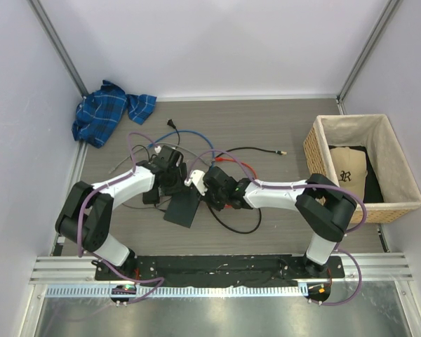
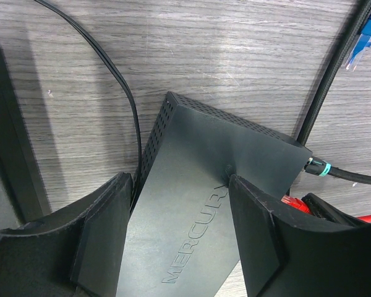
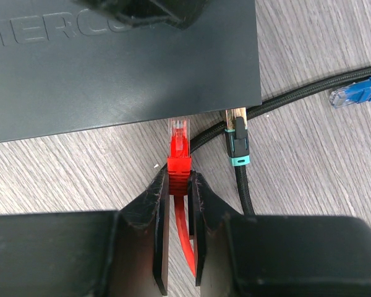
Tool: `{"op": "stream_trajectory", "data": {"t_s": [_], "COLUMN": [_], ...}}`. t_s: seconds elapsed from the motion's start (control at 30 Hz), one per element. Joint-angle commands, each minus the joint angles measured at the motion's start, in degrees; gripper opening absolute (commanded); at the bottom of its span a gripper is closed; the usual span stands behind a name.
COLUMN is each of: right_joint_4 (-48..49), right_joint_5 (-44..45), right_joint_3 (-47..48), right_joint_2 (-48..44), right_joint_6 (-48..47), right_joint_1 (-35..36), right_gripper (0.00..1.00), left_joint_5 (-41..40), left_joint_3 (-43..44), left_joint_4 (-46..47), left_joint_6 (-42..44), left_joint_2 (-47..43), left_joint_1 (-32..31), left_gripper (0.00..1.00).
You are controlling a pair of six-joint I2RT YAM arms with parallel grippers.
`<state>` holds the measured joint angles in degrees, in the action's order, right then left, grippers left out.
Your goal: Insert the plug into the switch port
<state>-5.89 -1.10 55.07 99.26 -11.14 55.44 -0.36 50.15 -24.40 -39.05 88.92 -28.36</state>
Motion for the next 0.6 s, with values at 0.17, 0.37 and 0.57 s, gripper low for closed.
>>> {"op": "stream_trajectory", "data": {"t_s": [0.17,0.37,0.57], "right_joint_4": [-3.2,-4.0,-6.1], "right_joint_5": [0.0,-0.7,-1.0], "right_joint_3": [2.7,3.7,5.7], "right_joint_2": [1.7,2.5,4.4], "right_joint_6": [1.4,1.9,2.1], "right_joint_1": [0.8,0.8,0.8], "right_gripper": [0.01,0.01,0.01], "left_joint_5": [-0.1,0.0,0.0], "left_joint_3": [-2.3,-2.5,-2.5], "left_joint_4": [0.9,0.9,0.9], "left_joint_6": [-1.6,-1.6,-1.7], "left_joint_2": [2.4,2.1,2.0], "left_joint_1": [-0.3,-0.3,-0.2], "left_gripper": [0.66,0.66,0.65]}}
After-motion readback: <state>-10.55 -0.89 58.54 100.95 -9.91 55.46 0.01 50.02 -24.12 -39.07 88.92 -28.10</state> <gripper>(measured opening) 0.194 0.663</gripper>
